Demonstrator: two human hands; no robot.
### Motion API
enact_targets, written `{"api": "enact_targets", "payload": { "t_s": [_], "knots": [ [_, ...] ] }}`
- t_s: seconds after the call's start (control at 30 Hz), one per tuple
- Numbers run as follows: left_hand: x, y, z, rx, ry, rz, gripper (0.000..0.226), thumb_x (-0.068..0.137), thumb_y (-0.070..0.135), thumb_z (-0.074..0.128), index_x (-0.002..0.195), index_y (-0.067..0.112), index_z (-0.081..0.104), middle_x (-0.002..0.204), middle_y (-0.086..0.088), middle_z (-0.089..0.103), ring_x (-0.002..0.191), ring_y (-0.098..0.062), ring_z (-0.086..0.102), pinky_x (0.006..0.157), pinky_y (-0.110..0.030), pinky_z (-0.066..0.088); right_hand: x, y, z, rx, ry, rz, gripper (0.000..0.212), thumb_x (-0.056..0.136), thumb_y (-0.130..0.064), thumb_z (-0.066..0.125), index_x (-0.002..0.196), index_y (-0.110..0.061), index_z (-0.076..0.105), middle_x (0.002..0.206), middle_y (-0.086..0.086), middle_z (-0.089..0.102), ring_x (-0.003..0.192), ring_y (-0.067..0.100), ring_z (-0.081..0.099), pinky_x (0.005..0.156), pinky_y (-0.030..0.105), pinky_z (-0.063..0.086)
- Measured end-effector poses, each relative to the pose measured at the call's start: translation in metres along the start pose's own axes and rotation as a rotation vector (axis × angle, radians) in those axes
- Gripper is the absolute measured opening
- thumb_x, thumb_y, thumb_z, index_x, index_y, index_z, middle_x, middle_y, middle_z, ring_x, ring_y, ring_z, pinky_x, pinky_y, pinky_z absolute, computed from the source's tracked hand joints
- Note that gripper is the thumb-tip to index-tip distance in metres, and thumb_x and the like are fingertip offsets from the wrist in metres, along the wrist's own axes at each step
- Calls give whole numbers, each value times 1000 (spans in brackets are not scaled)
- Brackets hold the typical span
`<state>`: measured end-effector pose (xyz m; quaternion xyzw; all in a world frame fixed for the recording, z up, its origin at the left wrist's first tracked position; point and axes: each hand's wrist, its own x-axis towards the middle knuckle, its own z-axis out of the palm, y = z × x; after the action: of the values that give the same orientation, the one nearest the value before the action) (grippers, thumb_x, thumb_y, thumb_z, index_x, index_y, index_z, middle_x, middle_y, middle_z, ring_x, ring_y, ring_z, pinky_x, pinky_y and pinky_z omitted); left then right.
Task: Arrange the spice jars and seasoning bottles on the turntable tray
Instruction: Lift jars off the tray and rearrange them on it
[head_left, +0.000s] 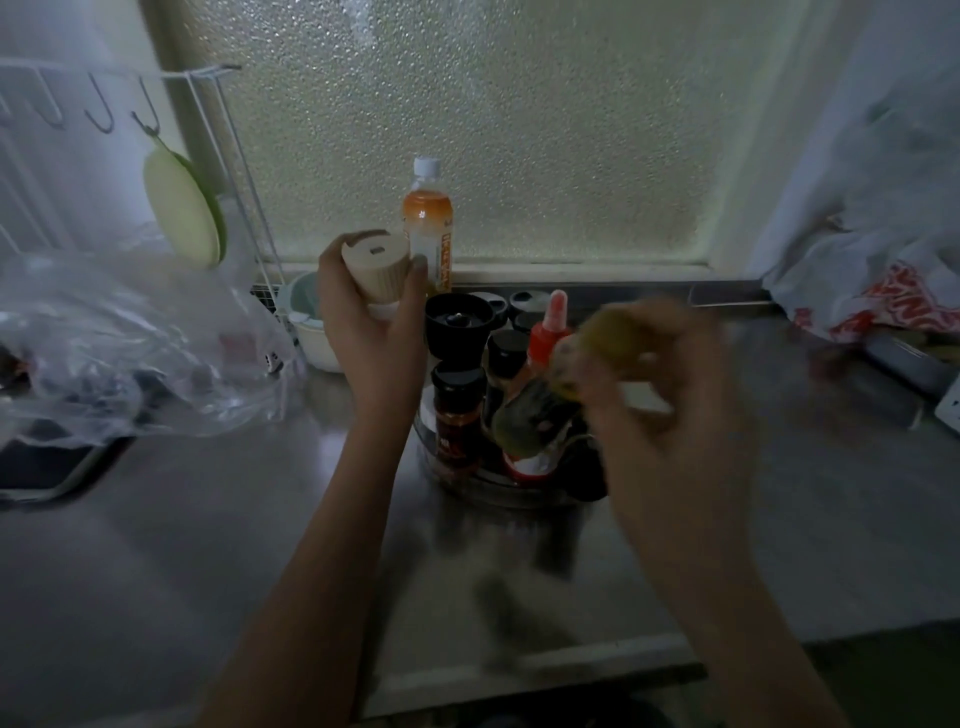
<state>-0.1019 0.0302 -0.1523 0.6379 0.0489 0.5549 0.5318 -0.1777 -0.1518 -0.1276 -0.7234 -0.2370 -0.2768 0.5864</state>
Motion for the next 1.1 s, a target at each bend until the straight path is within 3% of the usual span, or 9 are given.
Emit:
{"api": "enact_targets", "payload": {
  "t_s": [0.13, 0.3, 0.5, 0.63, 0.73, 0.83, 0.9, 1.03, 1.1],
  "knots": [
    [0, 0, -2, -8, 13, 2, 32, 83, 27, 66, 109, 14, 51, 104, -7, 60, 98, -23, 59, 87, -49, 50, -5, 26, 25, -367, -226, -42, 33, 80, -35, 71, 108, -23, 59, 113, -6, 61, 102, 6, 54, 93, 30, 50],
    [6, 11, -3, -51, 68, 23, 31, 83, 23, 66, 108, 16, 49, 102, -3, 59, 96, -16, 59, 87, -37, 51, -6, 50, 31, -774, -186, -143, 41, 72, -43, 76, 106, -24, 65, 108, 6, 56, 96, 20, 40, 80, 42, 44],
    [13, 41, -3, -131, 40, 125, 30, 84, 19, 65, 108, 7, 50, 101, -2, 57, 94, -11, 57, 84, -28, 50, 26, 24, 23, -377, -216, -127, 46, 80, -34, 72, 122, -26, 56, 115, -6, 49, 106, 10, 43, 86, 24, 42],
    [20, 73, 8, -171, -192, 149, 24, 87, 16, 63, 106, 8, 49, 95, 10, 57, 85, 3, 56, 73, -17, 47, 69, 2, 34, -272, -308, -216, 62, 78, -27, 72, 133, -14, 46, 129, 0, 54, 117, 16, 50, 98, 27, 40],
    [21, 89, 23, -197, -327, 133, 21, 88, 11, 61, 106, 6, 50, 91, 9, 59, 79, 3, 57, 71, -13, 45, 93, -7, 39, -229, -356, -120, 58, 76, -25, 71, 126, -11, 47, 116, 3, 63, 105, 18, 59, 89, 30, 47],
    [23, 92, 33, -178, -460, 93, 36, 90, 26, 57, 120, 7, 50, 108, 1, 61, 97, -3, 59, 83, -17, 47, 111, -2, 25, -159, -323, -46, 49, 72, -24, 77, 113, -18, 51, 98, -10, 60, 85, 3, 60, 71, 15, 49],
    [22, 84, 33, -108, -515, 56, 47, 88, 42, 50, 129, 19, 47, 125, 0, 56, 114, -8, 54, 96, -24, 44, 122, 13, 8, -90, -247, 50, 52, 72, -31, 79, 114, -21, 50, 103, -10, 61, 90, 0, 60, 70, 13, 51],
    [16, 38, 11, -41, -383, -119, 25, 96, 26, 48, 117, 19, 59, 108, 9, 63, 99, 6, 57, 88, -13, 45, 131, 69, -24, -63, -128, 200, 58, 72, -30, 80, 120, -18, 50, 115, -2, 60, 101, 11, 60, 77, 19, 53],
    [11, 6, -6, -50, -307, -321, 24, 96, 17, 47, 116, 17, 61, 105, 5, 64, 96, 0, 59, 88, -20, 47, 124, 101, -30, -27, -116, 278, 52, 75, -26, 79, 118, -20, 50, 114, -3, 60, 104, 13, 60, 73, 15, 52]
  ]
}}
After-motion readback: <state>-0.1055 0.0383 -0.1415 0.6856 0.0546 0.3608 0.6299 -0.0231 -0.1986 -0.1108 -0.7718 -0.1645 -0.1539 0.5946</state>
